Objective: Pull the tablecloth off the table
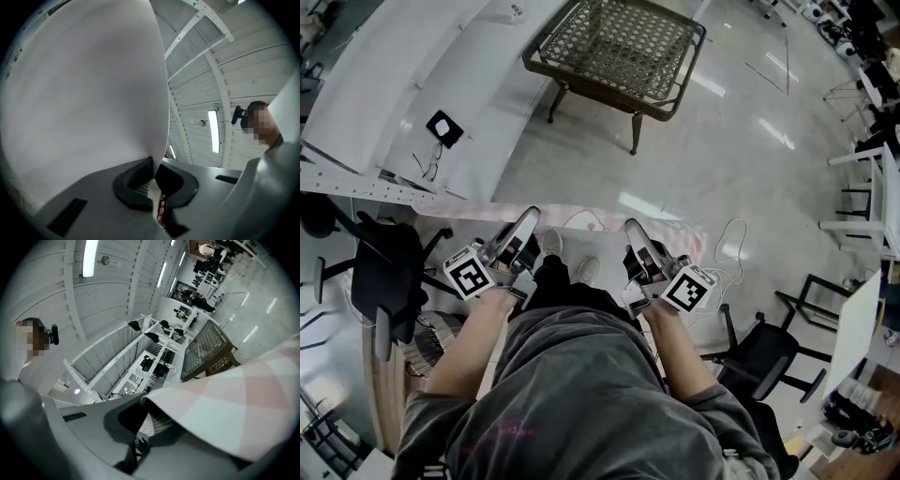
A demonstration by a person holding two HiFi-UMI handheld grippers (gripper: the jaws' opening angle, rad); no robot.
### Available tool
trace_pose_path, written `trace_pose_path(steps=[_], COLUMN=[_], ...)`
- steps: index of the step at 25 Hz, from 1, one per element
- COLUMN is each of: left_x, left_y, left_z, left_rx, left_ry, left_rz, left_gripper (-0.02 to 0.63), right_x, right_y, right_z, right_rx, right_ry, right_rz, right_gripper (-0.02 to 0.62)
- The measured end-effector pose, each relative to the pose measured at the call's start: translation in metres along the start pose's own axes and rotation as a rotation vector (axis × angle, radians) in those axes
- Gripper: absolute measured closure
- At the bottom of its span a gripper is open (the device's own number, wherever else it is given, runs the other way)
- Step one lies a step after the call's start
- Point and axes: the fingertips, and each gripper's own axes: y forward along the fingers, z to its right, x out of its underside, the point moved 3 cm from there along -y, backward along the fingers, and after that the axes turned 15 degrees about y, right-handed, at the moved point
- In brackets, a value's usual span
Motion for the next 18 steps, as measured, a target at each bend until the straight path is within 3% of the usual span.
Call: trace_pose_path(steps=[18], left_x=[-0.048], left_y=[0.030], left_z=[0.002], left_rx=[0.061], left_ry=[0.036], left_rz=[-0.009], left_gripper=[0.606], right_x=[-0.026], right_y=[0.029], right_z=[-0.027], right_rx=[-0.007], right_ry=[-0.027], right_rz=[0.049], right_gripper=[0.591])
